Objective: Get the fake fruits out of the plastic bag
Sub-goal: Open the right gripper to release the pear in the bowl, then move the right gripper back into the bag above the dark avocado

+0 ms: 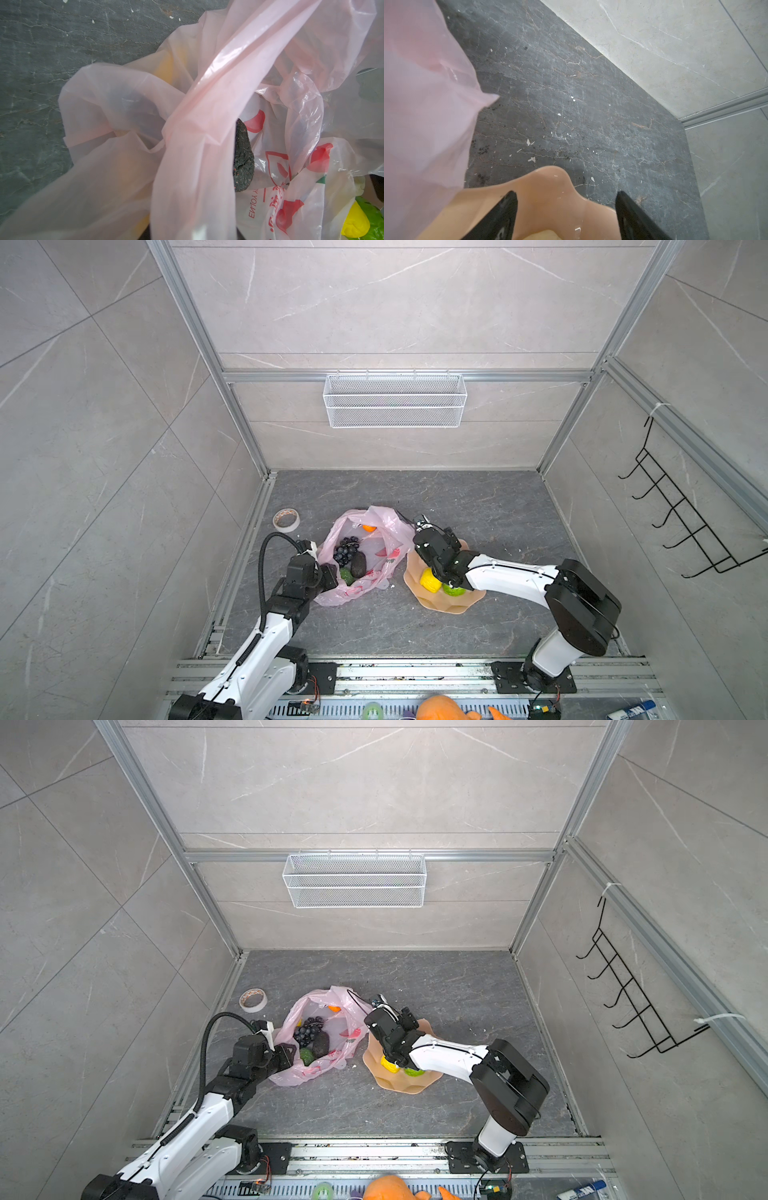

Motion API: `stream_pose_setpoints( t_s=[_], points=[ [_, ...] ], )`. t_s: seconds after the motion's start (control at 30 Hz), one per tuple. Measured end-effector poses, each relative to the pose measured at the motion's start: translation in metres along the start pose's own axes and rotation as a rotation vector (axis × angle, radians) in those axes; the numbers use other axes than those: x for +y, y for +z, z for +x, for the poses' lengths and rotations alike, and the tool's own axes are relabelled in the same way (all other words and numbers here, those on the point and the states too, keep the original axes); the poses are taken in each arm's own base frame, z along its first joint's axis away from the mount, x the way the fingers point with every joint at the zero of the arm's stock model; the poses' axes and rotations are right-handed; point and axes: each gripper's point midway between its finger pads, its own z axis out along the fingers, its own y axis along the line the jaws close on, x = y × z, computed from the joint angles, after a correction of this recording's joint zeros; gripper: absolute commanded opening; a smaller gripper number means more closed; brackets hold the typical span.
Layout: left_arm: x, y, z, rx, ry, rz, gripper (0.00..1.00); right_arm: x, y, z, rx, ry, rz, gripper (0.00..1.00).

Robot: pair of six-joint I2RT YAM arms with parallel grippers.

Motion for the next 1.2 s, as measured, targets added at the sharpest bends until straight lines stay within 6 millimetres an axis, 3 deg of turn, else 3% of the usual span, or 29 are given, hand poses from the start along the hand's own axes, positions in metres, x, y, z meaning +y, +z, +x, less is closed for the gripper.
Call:
stream_pose_setpoints(
  t_s=[0.3,0.53,0.63,0.8,0.9,1.0,1.2],
  points=[
    [0.0,0.001,0.0,0.002,0.0,0.0,0.26,-0.019,-0.04,-0.017,0.002,0.201,-0.088,0.75],
    [0.0,0.003,0.0,0.005,0.009,0.001,0.23,-0.001,-0.057,-0.02,0.033,0.307,-0.243,0.69],
    [-0.002,0.002,-0.001,-0.002,0.016,0.012,0.21,0.023,-0.077,-0.041,0.001,0.315,-0.346,0.68],
    [-0.009,-0.002,-0.002,-0.026,0.039,0.043,0.15,0.087,-0.118,-0.105,-0.079,0.322,-0.569,0.65],
    [-0.009,-0.002,-0.001,-0.024,0.042,0.042,0.14,0.126,-0.114,-0.12,-0.046,0.332,-0.658,0.65],
    [-0.006,-0.001,0.003,-0.007,0.036,0.027,0.14,0.161,-0.092,-0.113,0.043,0.331,-0.684,0.65],
    [0.003,0.004,0.017,0.06,-0.01,-0.013,0.14,0.212,-0.055,-0.067,0.271,0.326,-0.684,0.71]
  ],
)
